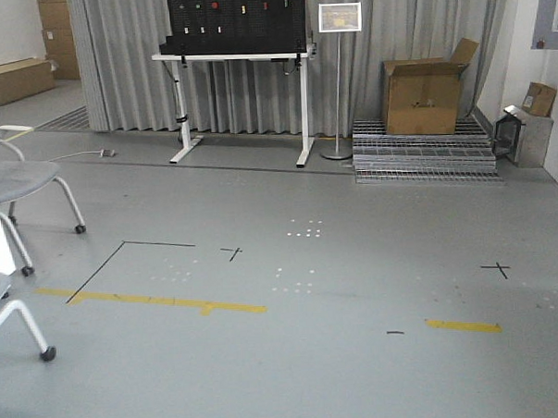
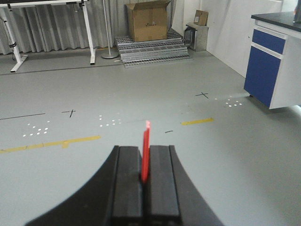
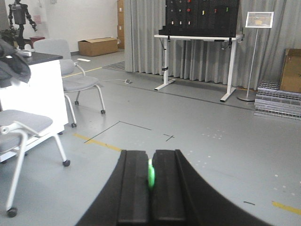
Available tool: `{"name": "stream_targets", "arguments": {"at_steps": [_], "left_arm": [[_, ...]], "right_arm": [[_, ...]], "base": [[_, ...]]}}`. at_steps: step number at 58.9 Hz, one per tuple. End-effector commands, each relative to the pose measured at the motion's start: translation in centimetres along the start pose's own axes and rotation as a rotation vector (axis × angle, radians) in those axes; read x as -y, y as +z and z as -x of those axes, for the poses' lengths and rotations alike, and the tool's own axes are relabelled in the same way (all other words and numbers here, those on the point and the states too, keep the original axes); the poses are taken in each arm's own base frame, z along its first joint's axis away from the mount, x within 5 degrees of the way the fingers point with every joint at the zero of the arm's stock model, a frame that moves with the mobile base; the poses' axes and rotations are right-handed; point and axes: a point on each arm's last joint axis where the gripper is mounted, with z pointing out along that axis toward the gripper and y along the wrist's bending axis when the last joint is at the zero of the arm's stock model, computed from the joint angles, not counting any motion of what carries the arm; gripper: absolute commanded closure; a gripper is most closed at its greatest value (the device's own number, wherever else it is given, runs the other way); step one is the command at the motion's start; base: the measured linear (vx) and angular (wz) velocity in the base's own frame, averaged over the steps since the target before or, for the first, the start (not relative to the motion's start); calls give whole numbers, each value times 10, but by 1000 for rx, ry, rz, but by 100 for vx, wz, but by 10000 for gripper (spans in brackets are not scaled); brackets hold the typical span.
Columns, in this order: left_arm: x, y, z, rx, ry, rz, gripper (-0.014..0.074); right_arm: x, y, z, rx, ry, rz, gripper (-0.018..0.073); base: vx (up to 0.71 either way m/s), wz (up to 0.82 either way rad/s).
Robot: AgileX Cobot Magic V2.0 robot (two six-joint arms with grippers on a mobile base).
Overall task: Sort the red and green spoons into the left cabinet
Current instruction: 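Turn the base away from the bench while holding both spoons, then drive the base to the open white cabinet with the blue tray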
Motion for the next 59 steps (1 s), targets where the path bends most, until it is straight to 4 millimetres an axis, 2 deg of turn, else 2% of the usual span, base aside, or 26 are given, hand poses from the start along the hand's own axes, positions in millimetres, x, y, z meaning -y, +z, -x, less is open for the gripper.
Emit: {"name": "stream_targets", "arguments": {"at_steps": [1,59], "left_arm": [[-2,-1,12,72,-25,25,596],[-2,-1,12,72,-25,25,596]], "right_arm": [[3,-1,12,48,-5,-38,564],[3,-1,12,47,-5,-36,564]], "base": [[65,-9],[68,-7]]}}
